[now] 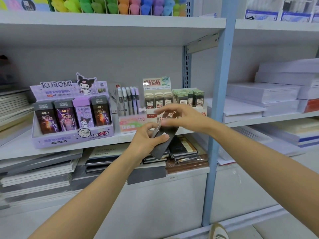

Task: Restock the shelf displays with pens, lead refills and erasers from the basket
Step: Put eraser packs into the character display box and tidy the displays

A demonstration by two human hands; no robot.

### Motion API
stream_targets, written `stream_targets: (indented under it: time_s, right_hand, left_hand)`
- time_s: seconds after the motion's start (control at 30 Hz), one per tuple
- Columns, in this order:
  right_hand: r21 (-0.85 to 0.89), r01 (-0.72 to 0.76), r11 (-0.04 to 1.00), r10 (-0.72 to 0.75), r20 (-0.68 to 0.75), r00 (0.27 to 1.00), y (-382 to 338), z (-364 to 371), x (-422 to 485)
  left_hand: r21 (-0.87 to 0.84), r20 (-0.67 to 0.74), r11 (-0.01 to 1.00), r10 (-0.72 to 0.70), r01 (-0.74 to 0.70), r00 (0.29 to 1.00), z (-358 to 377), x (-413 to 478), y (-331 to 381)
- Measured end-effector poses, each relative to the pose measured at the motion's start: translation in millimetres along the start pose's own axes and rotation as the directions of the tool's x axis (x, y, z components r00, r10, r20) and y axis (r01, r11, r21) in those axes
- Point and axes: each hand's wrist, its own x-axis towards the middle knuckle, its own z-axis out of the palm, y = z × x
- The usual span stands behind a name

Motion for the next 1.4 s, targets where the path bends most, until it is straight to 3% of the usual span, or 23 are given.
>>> stream_targets:
  time_s: [0.1,0.3,0.5,0.63,0.73,0.83,1.07,1.23,1.4]
  right_hand:
    - [0.06,0.03,0.998,-0.032,0.043,0.999,-1,9,-2]
    - [0.237,0.009,0.972,0.037,-0.187,0.982,-4,2,-5]
    - [0.193,-0.019,0.981,0.077,-0.297,0.952,-13,-20,-4]
    - [0.233,-0.055,0.971,0.18,-0.555,0.812,-9,-63,-4]
    - [0.119,-0.092,0.989,0.15,-0.737,0.659,4,-91,-6]
    - [-0.052,-0.168,0.984,0.058,-0.804,0.591,19,-105,-9]
    - [-0.191,-0.288,0.938,0.083,-0.685,0.724,44,-88,3]
    - [-0.194,-0.351,0.916,0.148,-0.651,0.745,53,-77,11]
    - [-0.24,-0.387,0.89,0.212,-0.534,0.818,61,-69,14]
  left_hand:
    - [0.062,0.031,0.998,-0.017,0.015,0.999,-1,-7,4]
    - [0.162,0.076,0.984,-0.082,0.069,0.994,-6,-12,11]
    - [0.035,0.088,0.997,-0.075,0.072,0.993,1,-4,20]
    - [0.006,0.035,0.998,-0.066,0.066,0.997,-1,3,20]
    - [-0.036,-0.029,0.999,-0.042,0.041,0.999,-3,9,16]
    - [-0.047,-0.081,0.999,-0.029,0.025,0.996,-2,17,13]
    - [-0.073,-0.11,0.997,-0.021,0.013,0.994,0,25,7]
    - [-0.059,-0.106,0.998,-0.004,-0.002,0.994,-1,28,1]
    - [-0.066,-0.105,0.998,-0.006,-0.001,0.994,-3,29,1]
